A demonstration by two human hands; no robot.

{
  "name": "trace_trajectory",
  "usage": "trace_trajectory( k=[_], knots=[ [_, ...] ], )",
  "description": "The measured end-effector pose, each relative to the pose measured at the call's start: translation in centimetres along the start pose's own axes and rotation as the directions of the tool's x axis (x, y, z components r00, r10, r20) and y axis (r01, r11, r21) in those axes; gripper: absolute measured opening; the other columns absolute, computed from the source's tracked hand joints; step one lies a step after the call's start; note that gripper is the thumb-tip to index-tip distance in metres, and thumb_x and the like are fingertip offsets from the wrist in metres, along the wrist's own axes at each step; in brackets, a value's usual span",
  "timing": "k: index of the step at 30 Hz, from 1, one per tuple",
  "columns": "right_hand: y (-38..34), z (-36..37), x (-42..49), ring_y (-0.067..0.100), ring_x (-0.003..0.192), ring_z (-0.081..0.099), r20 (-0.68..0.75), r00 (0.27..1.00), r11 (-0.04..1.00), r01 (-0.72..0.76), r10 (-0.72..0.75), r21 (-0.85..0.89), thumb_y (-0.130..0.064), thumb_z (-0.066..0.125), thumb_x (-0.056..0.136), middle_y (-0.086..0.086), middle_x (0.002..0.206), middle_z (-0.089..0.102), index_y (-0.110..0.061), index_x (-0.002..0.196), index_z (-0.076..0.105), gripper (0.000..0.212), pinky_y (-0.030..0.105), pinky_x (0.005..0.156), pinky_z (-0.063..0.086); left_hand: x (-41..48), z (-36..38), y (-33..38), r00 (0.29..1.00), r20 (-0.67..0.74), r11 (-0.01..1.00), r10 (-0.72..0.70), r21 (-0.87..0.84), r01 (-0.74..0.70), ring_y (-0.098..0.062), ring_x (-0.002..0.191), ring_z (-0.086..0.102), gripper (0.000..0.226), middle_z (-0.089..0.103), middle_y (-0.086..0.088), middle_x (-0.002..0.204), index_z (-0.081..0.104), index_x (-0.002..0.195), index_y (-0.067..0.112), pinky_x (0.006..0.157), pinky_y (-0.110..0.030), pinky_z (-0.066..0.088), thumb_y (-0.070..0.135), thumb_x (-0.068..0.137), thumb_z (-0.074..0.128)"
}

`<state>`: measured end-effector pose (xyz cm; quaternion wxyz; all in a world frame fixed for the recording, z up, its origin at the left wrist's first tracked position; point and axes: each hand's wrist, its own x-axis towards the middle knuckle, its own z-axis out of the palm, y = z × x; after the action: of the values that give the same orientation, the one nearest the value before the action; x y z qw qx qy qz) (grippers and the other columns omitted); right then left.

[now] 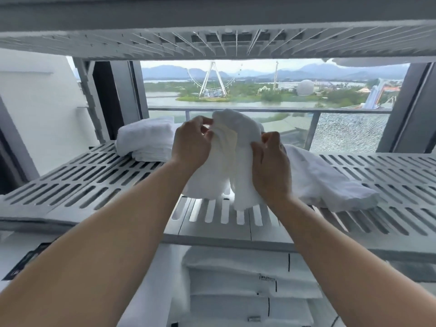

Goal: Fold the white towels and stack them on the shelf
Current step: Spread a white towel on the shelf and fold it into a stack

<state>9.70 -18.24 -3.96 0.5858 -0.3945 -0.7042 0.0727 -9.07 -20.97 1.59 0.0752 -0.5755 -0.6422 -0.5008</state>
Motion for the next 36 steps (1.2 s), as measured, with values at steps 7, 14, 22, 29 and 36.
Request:
trace_trajectory(
  k=[7, 14, 22, 29, 36],
  knots=[
    [-0.2, -1.0, -2.2, 0.024, 0.096, 0.052, 0.133, 0.991, 0.988, -0.006, 0.026, -0.151, -0.031, 0.052, 0.094, 0.005, 0.105, 0.056, -0.015, 0.105, 0.053, 0.019, 0.032, 0.075, 0.037, -2.8, -1.7, -1.6, 0.994, 0.044, 0.994, -0.104, 0.028, 0.103, -0.010, 0.085, 0.066, 0.022, 0.072, 0.009, 0.095, 0.069, 0.113, 0.024, 0.077, -0.024, 0.044, 0.025, 0.093, 0.061],
    [-0.8, 1.0, -2.2, 0.022, 0.094, 0.053, 0.413, 0.885, 0.932, -0.057, 0.213, -0.358, -0.042, 0.056, 0.091, 0.005, 0.111, 0.058, -0.022, 0.110, 0.056, 0.027, 0.034, 0.079, 0.042, -3.8, -1.8, -8.1, 0.964, 0.162, 0.969, -0.212, 0.163, 0.186, -0.019, 0.100, 0.059, 0.025, 0.064, -0.004, 0.119, 0.068, 0.109, 0.023, 0.085, -0.027, 0.041, 0.016, 0.093, 0.050],
    [-6.1, 10.1, 1.1, 0.026, 0.103, 0.058, 0.289, 0.957, 0.941, 0.107, -0.010, -0.322, -0.036, 0.060, 0.091, 0.006, 0.109, 0.060, -0.021, 0.112, 0.055, 0.025, 0.039, 0.090, 0.047, 0.2, -4.6, -15.6, 0.986, 0.078, 0.949, -0.145, 0.294, 0.117, -0.028, 0.104, 0.059, 0.018, 0.054, -0.004, 0.122, 0.064, 0.109, 0.021, 0.084, -0.040, 0.051, 0.019, 0.093, 0.055],
    [-10.0, 22.0, 2.9, 0.028, 0.103, 0.059, 0.341, 0.940, 0.937, 0.133, -0.015, -0.324, -0.033, 0.063, 0.090, 0.009, 0.110, 0.062, -0.018, 0.116, 0.058, 0.030, 0.040, 0.091, 0.049, 5.6, -7.7, -25.2, 0.988, -0.027, 0.932, -0.150, 0.330, 0.151, -0.033, 0.120, 0.051, 0.045, 0.049, -0.011, 0.131, 0.051, 0.131, 0.019, 0.092, -0.045, 0.048, 0.032, 0.090, 0.066],
    [-11.0, 29.4, 4.7, 0.030, 0.113, 0.056, 0.388, 0.917, 0.926, 0.065, 0.092, -0.372, -0.035, 0.063, 0.090, 0.012, 0.119, 0.058, -0.021, 0.131, 0.052, 0.045, 0.044, 0.096, 0.049, 10.4, -8.2, -31.9, 0.952, -0.024, 0.901, -0.304, 0.317, 0.296, -0.035, 0.124, 0.050, 0.058, 0.046, -0.014, 0.138, 0.062, 0.125, 0.009, 0.102, -0.045, 0.043, 0.055, 0.090, 0.060]
  ],
)
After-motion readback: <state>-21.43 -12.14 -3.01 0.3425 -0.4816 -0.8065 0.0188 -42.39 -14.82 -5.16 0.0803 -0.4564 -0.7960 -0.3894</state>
